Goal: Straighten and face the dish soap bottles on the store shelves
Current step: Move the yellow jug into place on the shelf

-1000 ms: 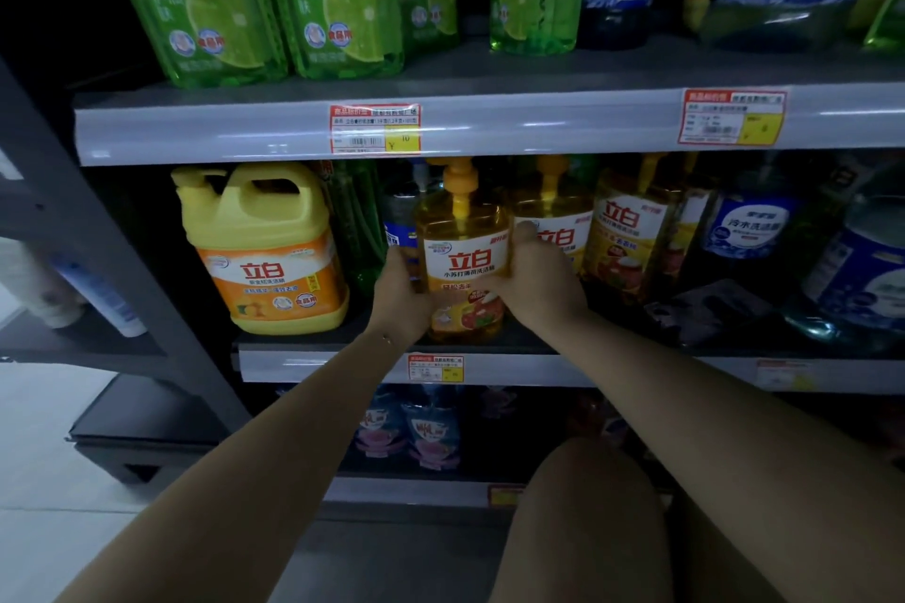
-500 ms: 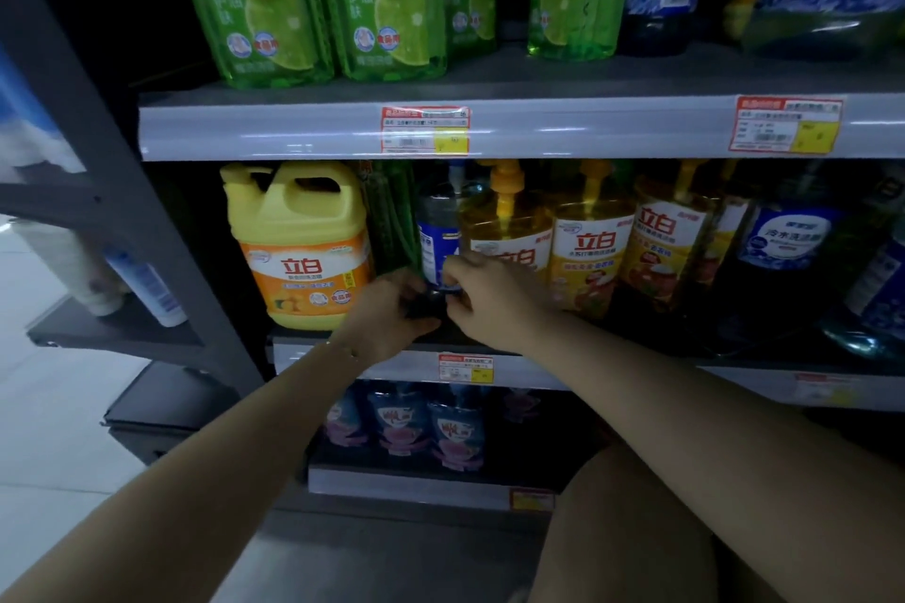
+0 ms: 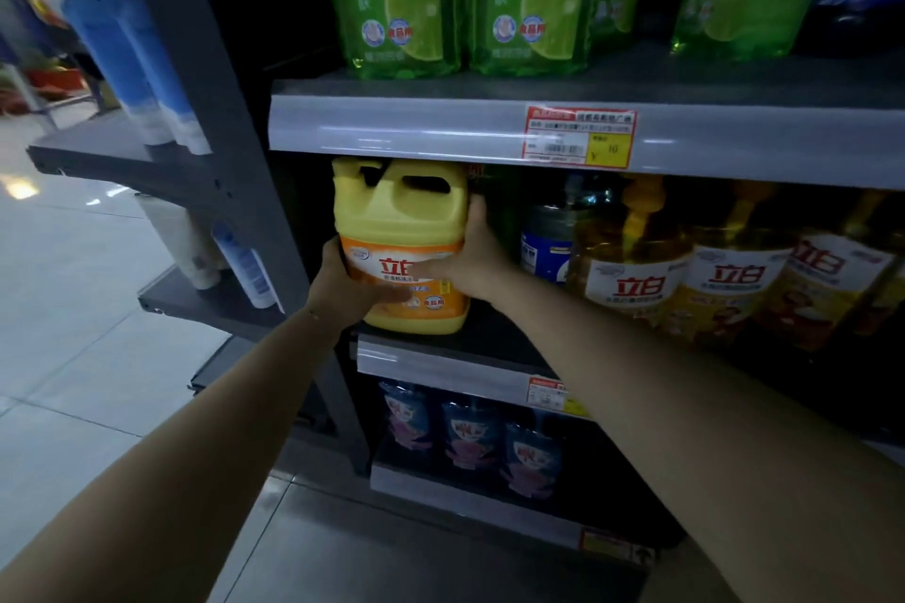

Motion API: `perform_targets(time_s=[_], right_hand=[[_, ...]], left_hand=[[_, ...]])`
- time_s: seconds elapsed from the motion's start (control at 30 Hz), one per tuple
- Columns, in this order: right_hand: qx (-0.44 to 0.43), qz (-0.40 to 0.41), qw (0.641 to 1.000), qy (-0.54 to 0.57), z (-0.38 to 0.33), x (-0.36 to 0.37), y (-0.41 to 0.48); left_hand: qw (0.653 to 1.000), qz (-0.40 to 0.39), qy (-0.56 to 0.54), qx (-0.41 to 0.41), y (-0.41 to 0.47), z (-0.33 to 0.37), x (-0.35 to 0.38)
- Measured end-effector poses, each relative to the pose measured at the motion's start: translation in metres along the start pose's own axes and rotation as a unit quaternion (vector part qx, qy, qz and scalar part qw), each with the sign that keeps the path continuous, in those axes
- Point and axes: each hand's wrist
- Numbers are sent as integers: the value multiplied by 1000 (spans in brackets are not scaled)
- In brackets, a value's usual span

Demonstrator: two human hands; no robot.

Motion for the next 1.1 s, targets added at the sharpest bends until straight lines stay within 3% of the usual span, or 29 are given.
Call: perform_targets(time_s=[0.07, 0.2, 0.4, 0.57, 0.9, 1.1], right_hand=[[17, -8, 1000, 2, -3, 0, 7], [-4, -26, 1000, -14, -6, -7, 6], [-91, -58, 994, 4, 1, -12, -20], [-113, -46, 992, 14, -1, -16, -42], [-170, -31, 984, 36, -43, -73, -70], [-171, -4, 985, 34, -45, -111, -106]], left_hand=[[996, -42, -80, -10, 9, -4, 1], [990, -76, -115, 6, 14, -14, -2], [989, -58, -114, 76, 3, -28, -12], [985, -26, -126, 114, -17, -26, -18], [965, -45, -150, 209, -61, 38, -40], [960, -104, -161, 206, -95, 59, -45]])
Point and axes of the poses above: each hand's wrist, its own y-axis towards the middle knuckle, its own x-axis out of the palm, z = x × y, and after that the axes turned 13 degrees about z, right-handed
